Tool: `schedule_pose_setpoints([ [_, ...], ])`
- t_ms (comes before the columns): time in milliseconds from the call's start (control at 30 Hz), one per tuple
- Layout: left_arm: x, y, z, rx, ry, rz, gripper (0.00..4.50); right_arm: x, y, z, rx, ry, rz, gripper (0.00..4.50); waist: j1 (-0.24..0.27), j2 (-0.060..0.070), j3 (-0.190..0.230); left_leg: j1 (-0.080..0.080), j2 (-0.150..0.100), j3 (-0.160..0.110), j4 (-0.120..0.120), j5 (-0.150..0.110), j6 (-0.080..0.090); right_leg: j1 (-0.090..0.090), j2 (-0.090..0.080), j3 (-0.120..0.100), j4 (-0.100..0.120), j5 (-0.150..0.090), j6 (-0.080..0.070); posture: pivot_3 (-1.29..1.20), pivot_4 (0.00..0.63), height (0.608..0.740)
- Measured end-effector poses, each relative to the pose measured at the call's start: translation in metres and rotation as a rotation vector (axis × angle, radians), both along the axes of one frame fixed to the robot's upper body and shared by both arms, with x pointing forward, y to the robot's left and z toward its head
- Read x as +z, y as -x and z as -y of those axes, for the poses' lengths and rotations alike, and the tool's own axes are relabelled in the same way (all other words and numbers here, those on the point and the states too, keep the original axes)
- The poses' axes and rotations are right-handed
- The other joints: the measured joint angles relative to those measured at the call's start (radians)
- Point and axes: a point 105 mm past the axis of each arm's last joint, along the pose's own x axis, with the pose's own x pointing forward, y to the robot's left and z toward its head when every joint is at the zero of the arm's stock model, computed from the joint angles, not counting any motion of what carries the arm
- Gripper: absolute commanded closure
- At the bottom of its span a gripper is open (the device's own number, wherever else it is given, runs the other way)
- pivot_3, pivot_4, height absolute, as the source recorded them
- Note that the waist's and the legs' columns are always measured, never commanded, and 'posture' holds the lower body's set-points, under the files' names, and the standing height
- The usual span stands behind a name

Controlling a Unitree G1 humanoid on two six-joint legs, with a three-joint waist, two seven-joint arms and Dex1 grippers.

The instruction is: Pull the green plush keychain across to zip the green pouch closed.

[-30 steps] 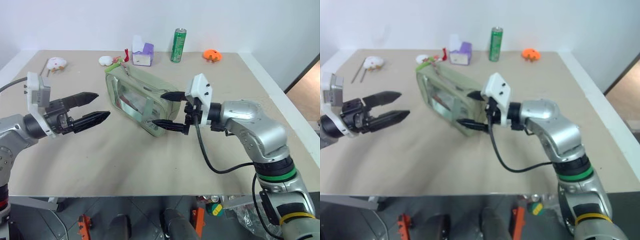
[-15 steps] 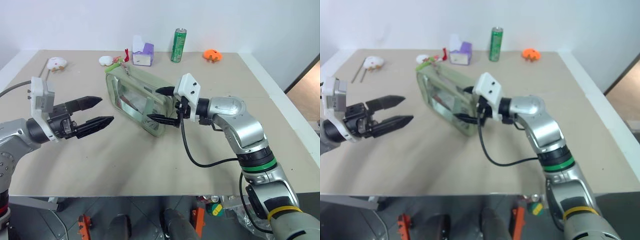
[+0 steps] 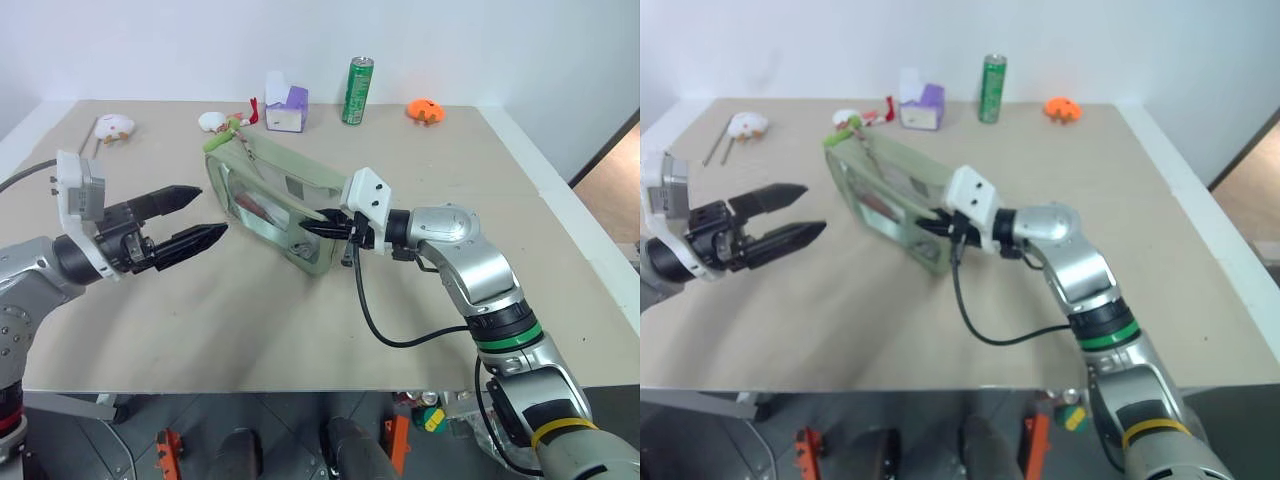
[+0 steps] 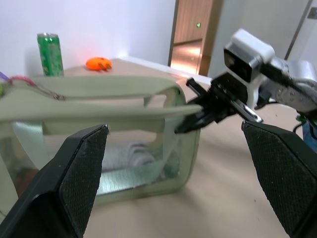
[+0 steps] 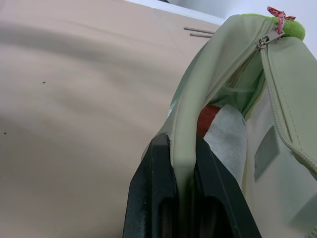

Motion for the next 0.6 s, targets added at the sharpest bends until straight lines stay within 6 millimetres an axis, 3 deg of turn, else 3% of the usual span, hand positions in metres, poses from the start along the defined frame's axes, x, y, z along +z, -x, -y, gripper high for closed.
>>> schedule_pose_setpoints([
  [200, 0.003, 0.0, -0.002, 0.011, 0.021, 0.006, 0.0, 0.001, 0.001, 0.01, 0.019, 0.027, 0.014, 4.45, 0.0, 0.0, 0.0, 0.0, 0.0, 0.0, 0.0, 0.0, 0.0, 0.0, 0.0, 0.0, 0.0, 0.0, 0.0, 0.0, 0.15, 0.74],
  [433, 0.007, -0.003, -0.013, 0.037, 0.123, -0.007, 0.0, 0.018, -0.003, 0.069, 0.001, 0.065, -0.031, 4.45, 0.007, 0.0, 0.0, 0.0, -0.003, 0.0, 0.0, 0.0, 0.0, 0.001, -0.003, 0.0, -0.001, -0.001, 0.001, 0.0, 0.15, 0.74],
  [600, 0.011, -0.004, -0.021, 0.053, 0.176, -0.011, 0.0, 0.032, 0.007, 0.078, 0.083, 0.034, -0.076, 4.45, 0.0, 0.0, 0.0, 0.0, -0.001, 0.0, 0.0, 0.0, 0.0, 0.001, -0.001, -0.001, 0.0, 0.0, 0.0, 0.0, 0.15, 0.74],
])
